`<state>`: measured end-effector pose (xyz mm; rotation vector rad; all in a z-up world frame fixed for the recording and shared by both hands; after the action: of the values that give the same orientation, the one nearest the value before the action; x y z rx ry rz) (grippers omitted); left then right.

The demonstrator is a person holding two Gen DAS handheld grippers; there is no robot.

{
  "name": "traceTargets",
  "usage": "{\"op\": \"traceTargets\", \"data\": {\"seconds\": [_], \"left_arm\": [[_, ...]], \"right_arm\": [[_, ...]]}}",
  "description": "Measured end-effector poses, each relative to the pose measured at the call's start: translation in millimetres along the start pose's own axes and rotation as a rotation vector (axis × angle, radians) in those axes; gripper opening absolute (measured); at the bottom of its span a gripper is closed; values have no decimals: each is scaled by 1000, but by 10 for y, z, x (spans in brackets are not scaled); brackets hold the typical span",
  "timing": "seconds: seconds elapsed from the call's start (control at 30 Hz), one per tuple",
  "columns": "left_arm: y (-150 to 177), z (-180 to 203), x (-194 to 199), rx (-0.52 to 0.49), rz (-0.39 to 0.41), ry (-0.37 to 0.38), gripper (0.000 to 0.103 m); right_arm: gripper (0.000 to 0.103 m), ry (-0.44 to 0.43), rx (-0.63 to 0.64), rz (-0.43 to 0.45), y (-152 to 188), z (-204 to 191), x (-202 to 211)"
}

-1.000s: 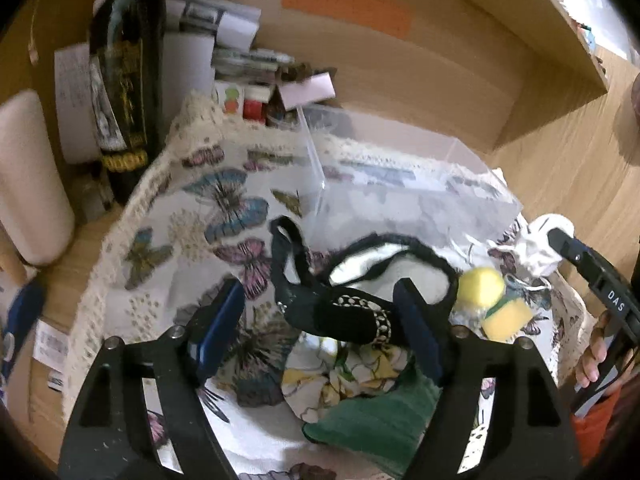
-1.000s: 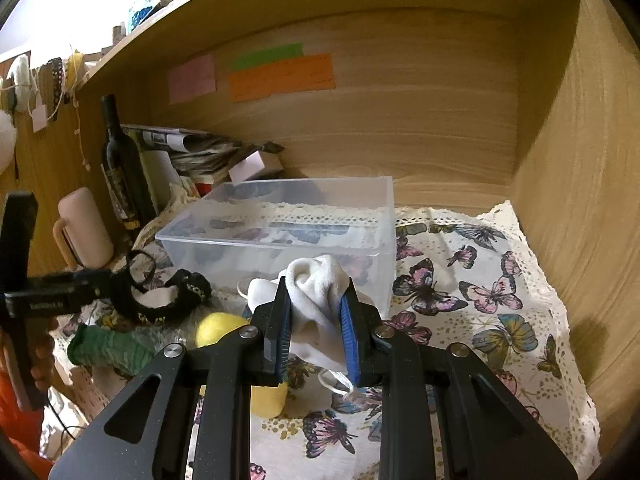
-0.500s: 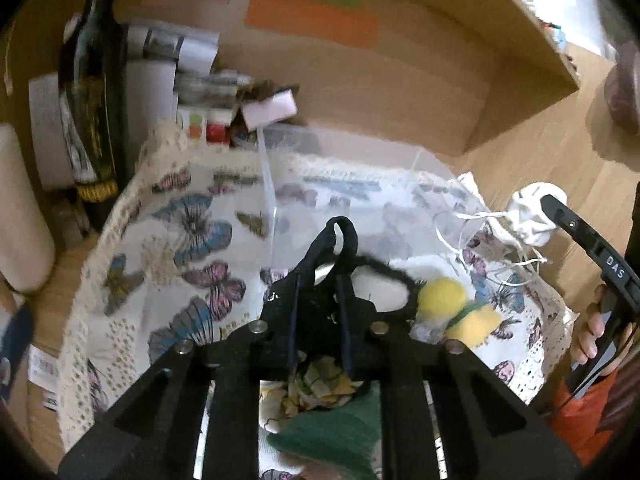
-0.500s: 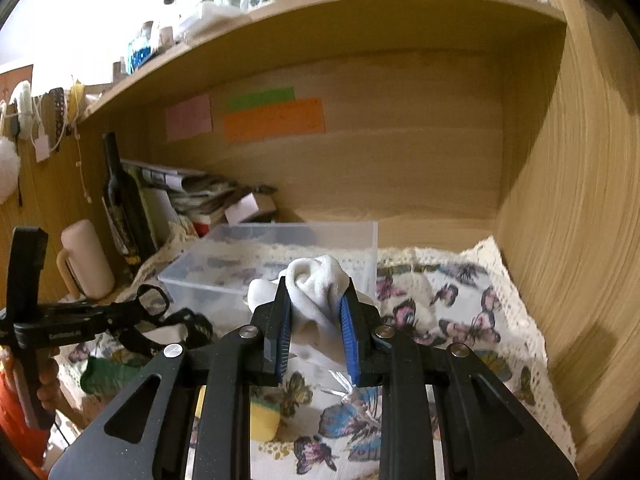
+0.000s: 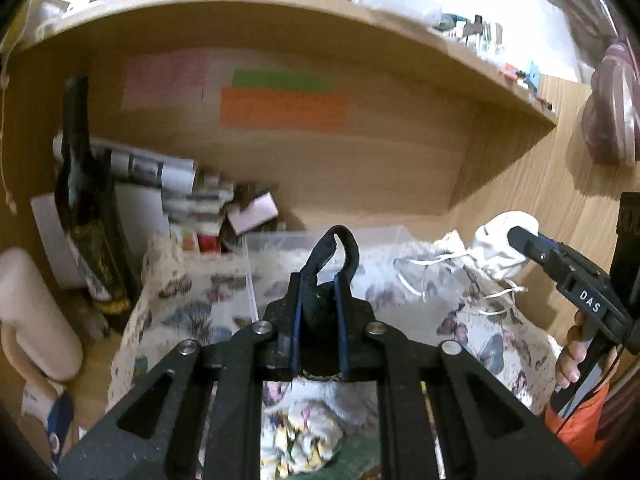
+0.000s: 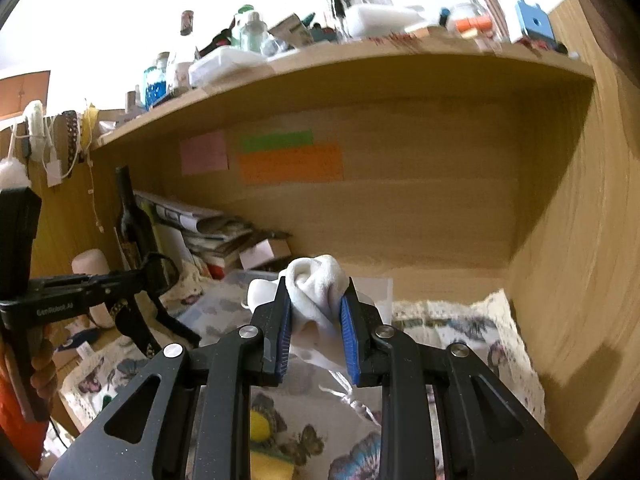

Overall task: Organize soft objects
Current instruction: 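Grasp and lift the black strap with the left tool while the right tool lifts the sock, then carry both items over the clear box and open both tools to drop them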

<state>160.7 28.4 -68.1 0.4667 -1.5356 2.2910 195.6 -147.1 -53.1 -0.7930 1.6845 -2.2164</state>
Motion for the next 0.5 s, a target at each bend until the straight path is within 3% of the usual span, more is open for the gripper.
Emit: {"op": "traceTargets", "data": {"seconds": [0.3, 0.5], "left_arm": [[-427, 52, -137, 22, 72, 6, 14], [-487, 10, -426, 34, 56, -14, 14]], "right_arm": [[20, -13, 2, 3, -144, 11, -233], [20, -37, 9, -61, -57, -9, -537]]}}
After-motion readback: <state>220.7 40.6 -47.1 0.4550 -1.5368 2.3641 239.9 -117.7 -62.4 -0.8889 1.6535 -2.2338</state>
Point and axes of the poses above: each gripper's, at about its wrist camera, not at the fingertips, and x roughly against the way its jaws point, z to its right, y to its underside, the point moved 9 cm from there along -x, roughly the way its jaws point, and after that the axes turned 15 degrees about x, right-handed, at the moved point
